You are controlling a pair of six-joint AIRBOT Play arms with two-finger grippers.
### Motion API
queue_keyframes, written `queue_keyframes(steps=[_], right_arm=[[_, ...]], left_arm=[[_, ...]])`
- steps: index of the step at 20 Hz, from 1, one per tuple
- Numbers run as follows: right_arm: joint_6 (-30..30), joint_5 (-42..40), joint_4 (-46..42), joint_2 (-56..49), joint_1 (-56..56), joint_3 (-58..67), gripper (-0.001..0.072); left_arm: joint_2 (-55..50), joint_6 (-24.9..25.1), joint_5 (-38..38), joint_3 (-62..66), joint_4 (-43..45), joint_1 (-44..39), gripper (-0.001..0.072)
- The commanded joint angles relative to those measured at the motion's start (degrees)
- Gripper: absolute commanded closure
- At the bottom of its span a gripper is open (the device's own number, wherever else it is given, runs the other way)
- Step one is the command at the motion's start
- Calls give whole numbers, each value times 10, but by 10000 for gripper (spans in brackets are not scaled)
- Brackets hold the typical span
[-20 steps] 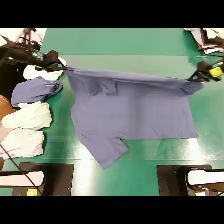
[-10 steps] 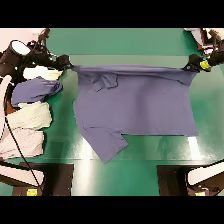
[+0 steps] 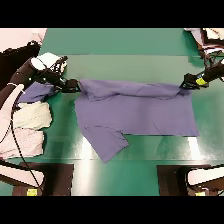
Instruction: Fold the shirts.
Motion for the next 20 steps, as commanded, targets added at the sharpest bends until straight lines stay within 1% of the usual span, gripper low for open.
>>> queue_keyframes(steps=[1,3,5,8,10,12,14,16,18,20], right_arm=[[-1,28,6,8,-1,-13,279],[-2,50,6,31,-13,-12,280],[-2,70,6,64,-29,-16,280],[-7,56,7,142,-53,-77,279],[-7,53,11,191,-68,-133,279],[-7,47,11,227,-78,-181,280],[-7,39,11,254,-88,-217,280],[-7,35,11,273,-91,-243,280],[-7,35,11,286,-92,-256,280],[-7,35,10,296,-92,-262,280]], left_arm=[[3,-34,-45,-9,20,5,160],[31,-34,-80,-19,23,21,160],[93,-41,-77,-73,46,30,160],[210,-52,-69,-228,45,24,160],[282,-67,-45,-341,42,2,160],[332,-70,-19,-433,6,-31,160],[355,-69,5,-496,-59,-61,160],[356,-69,20,-537,-111,-86,160],[356,-69,45,-554,-125,-115,160],[356,-69,93,-555,-141,-150,160]])
